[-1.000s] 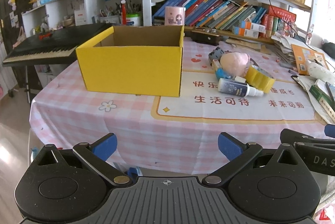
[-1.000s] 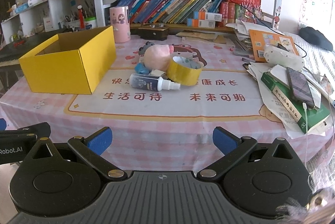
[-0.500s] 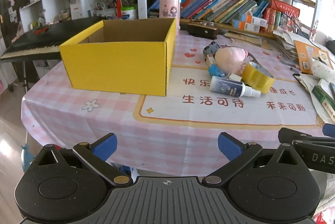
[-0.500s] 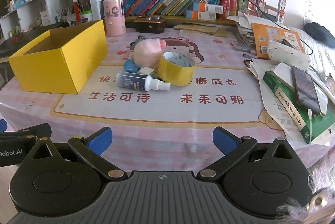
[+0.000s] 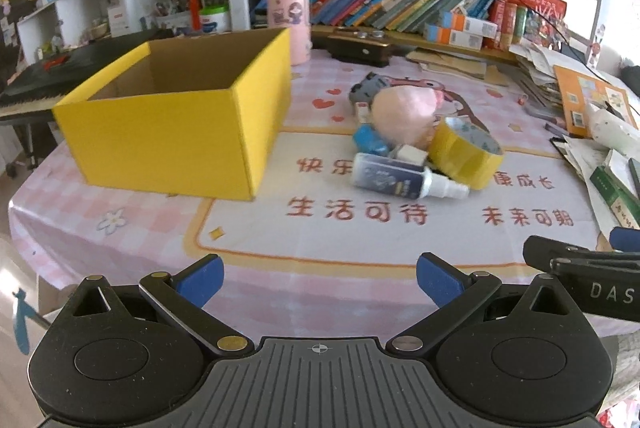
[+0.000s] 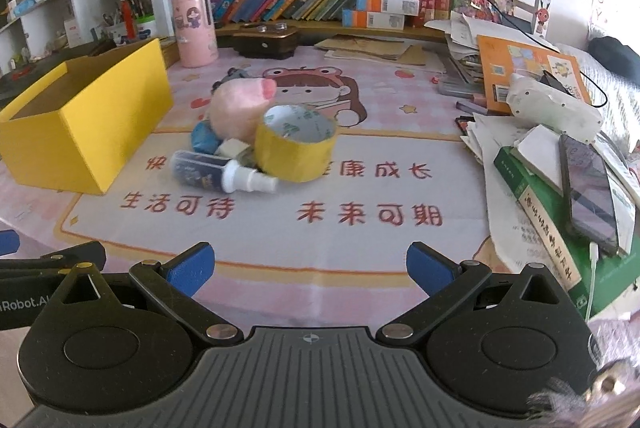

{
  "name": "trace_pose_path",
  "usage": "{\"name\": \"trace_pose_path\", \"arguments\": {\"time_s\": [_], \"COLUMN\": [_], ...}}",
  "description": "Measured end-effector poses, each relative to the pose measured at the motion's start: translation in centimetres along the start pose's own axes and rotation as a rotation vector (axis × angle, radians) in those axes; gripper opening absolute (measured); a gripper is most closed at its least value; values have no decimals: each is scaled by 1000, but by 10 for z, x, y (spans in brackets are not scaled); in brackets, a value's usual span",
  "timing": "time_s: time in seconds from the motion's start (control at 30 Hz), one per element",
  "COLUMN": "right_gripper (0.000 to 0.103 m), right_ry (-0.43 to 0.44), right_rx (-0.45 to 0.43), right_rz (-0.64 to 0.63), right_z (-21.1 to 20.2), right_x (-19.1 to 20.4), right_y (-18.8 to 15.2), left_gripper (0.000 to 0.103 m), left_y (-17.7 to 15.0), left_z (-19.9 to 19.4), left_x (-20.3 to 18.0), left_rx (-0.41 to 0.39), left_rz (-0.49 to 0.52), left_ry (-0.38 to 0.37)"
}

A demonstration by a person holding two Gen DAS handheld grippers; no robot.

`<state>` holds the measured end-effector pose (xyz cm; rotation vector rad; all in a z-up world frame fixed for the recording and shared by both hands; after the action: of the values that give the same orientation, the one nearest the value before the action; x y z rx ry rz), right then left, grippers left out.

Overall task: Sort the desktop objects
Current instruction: 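Move the right gripper to the yellow tape roll and close on it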

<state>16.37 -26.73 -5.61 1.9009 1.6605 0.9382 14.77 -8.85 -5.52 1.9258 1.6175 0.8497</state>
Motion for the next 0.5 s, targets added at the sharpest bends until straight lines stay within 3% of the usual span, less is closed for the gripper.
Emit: {"name": "trace_pose_path", "arguments": {"time_s": [0.5], "right_gripper": [103], "right_ry": [89], "right_rx": [36], "right_rz": [-14], "right_z": [46], "right_x": [-22], "right_y": [45], "left_gripper": [103], "left_y": [31], "left_z": [25], "left_x": [-25], "left_rx": [25], "left_rz": [-33], "left_ry": [61]}}
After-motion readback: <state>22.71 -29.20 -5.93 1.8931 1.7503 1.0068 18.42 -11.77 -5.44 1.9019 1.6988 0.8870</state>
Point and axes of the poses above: each gripper's, at about its wrist camera, not at the fingertips, and z roughly the way its jaws point, x to its left, y to its top, the point moved 5 cm from there along z, roughly the way its jaws point, and after that the axes turned 12 degrees about z, right-handed, at the moved point
